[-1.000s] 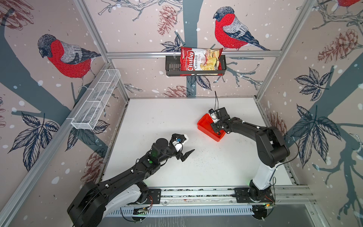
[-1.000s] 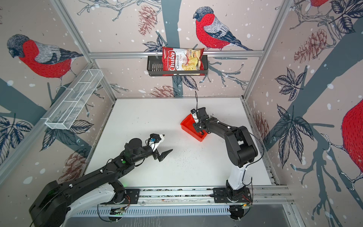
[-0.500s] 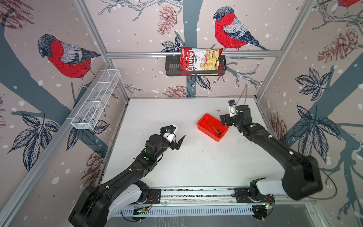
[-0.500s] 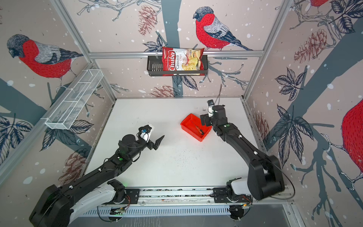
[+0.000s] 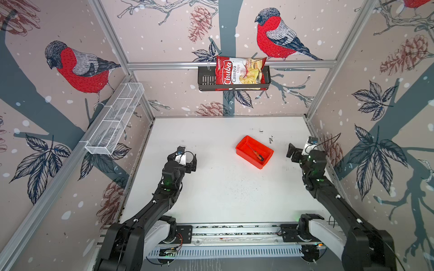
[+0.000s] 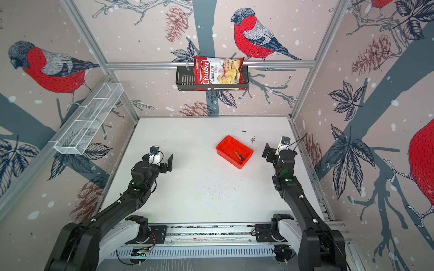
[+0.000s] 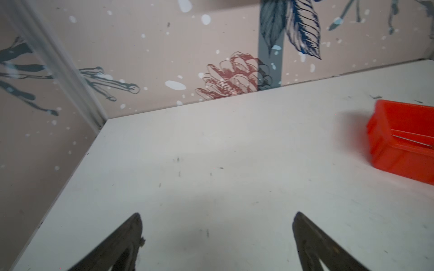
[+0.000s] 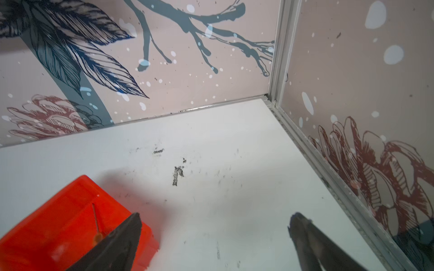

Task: Put the screwdriver in the bin
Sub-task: Reset both arms

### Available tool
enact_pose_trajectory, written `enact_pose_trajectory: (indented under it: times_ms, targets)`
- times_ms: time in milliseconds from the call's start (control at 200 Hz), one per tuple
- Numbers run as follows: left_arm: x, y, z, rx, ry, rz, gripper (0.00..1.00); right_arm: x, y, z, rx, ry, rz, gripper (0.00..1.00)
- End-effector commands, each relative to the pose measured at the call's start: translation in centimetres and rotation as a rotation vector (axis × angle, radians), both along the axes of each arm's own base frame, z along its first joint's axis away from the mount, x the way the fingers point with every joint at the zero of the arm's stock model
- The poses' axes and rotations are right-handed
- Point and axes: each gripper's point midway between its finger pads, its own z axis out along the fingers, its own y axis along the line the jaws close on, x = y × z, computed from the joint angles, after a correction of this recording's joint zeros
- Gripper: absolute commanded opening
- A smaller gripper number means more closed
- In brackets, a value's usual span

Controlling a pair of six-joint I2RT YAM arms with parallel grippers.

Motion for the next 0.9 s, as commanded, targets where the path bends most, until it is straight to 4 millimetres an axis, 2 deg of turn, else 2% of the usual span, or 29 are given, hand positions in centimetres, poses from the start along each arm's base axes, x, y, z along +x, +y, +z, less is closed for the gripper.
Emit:
enact_pose_trajectory:
  times_ms: [0, 195, 535, 645, 655, 751, 896]
  targets:
    - [0.6, 2.7, 1.5, -0.021, -0.094, 0.139, 0.98, -0.5, -1.0, 1.4, -0.030, -0.148, -0.048, 0.99]
    - [0.2, 3.9, -0.5, -0.029, -0.109, 0.193, 0.98, -1.5, -2.4, -2.0, -0.014, -0.131, -0.130, 1.00]
    - [0.9, 3.7, 0.0, 0.002, -0.190, 0.173, 0.98, -0.4, -3.5, -3.3, 0.060, -0.157, -0.169, 0.99]
    - [1.3, 3.6, 0.2, -0.001, -0.219, 0.164, 0.98, 0.3, -3.6, -2.6, 0.064, -0.189, -0.161, 1.00]
    - [1.3, 3.6, 0.2, -0.006, -0.222, 0.166, 0.98, 0.5, -3.6, -3.1, 0.063, -0.173, -0.161, 1.00]
    - [2.0, 3.8, -0.6, -0.017, -0.214, 0.169, 0.98, 1.2, -3.4, -3.3, 0.052, -0.179, -0.142, 1.00]
    - [2.1, 4.2, -1.6, -0.014, -0.225, 0.190, 0.98, 1.9, -2.7, -4.9, 0.038, -0.163, -0.097, 1.00]
